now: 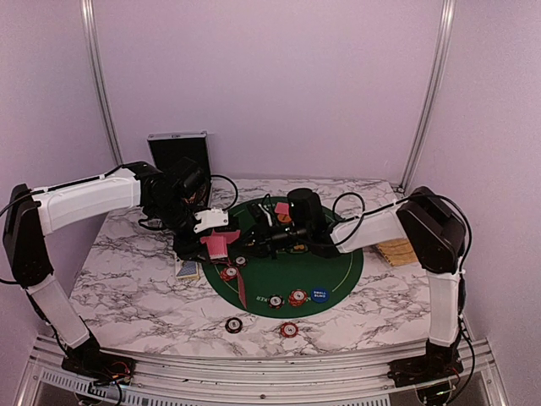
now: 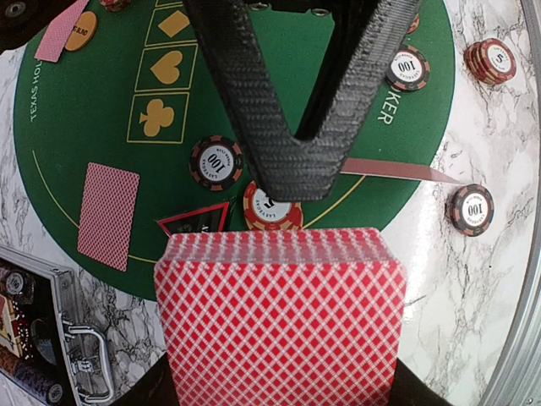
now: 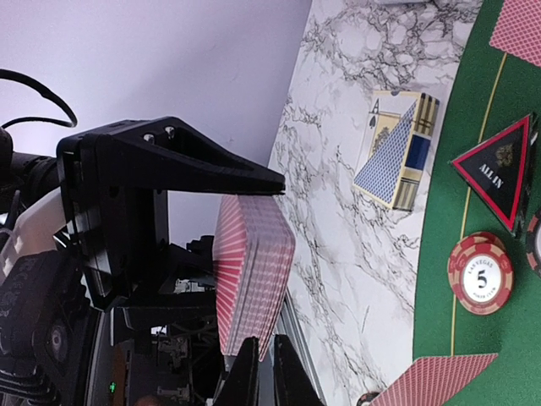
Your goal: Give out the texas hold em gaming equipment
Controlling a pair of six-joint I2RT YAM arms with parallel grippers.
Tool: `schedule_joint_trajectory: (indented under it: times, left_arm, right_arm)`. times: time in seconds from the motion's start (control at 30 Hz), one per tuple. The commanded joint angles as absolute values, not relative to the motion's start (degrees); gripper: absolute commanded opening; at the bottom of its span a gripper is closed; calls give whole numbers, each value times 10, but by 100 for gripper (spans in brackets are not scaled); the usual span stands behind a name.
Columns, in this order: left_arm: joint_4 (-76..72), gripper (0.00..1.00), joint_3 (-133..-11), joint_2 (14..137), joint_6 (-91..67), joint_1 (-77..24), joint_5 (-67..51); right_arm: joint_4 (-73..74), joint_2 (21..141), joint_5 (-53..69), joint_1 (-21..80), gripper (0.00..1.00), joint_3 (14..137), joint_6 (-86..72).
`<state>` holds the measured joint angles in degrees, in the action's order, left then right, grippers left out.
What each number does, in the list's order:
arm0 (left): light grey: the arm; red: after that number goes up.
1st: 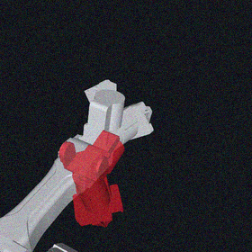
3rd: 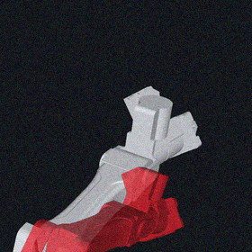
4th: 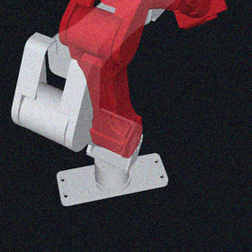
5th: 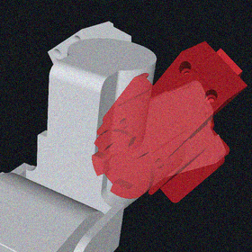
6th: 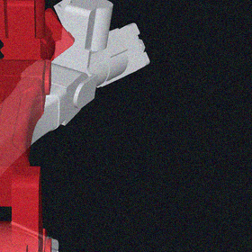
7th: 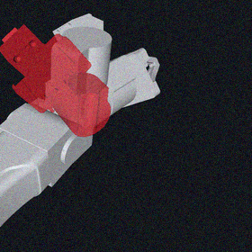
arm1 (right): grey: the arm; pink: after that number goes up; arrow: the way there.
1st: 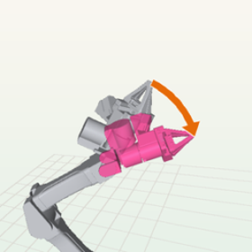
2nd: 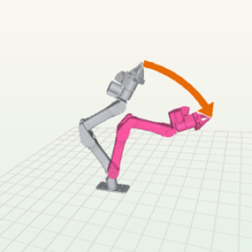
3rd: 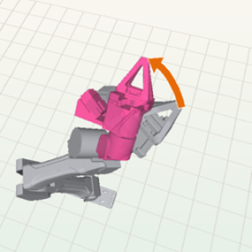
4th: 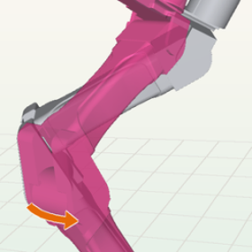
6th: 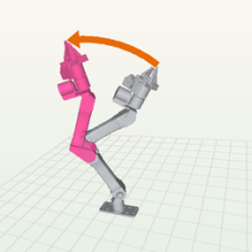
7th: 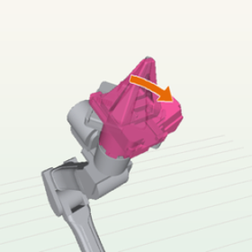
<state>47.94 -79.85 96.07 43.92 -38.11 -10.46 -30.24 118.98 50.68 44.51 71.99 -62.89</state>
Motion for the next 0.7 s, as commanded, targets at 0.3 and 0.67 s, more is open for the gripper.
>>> schedule_joint_trajectory:
  times: [0.3,0.67]
  left_arm:
    - [483,0,-792,953,441,-380,-107]
    - [483,0,-778,944,440,-371,-107]
  right_arm:
    - [-139,1144,459,438,24,734,-492]
    - [102,1168,355,457,60,783,-286]
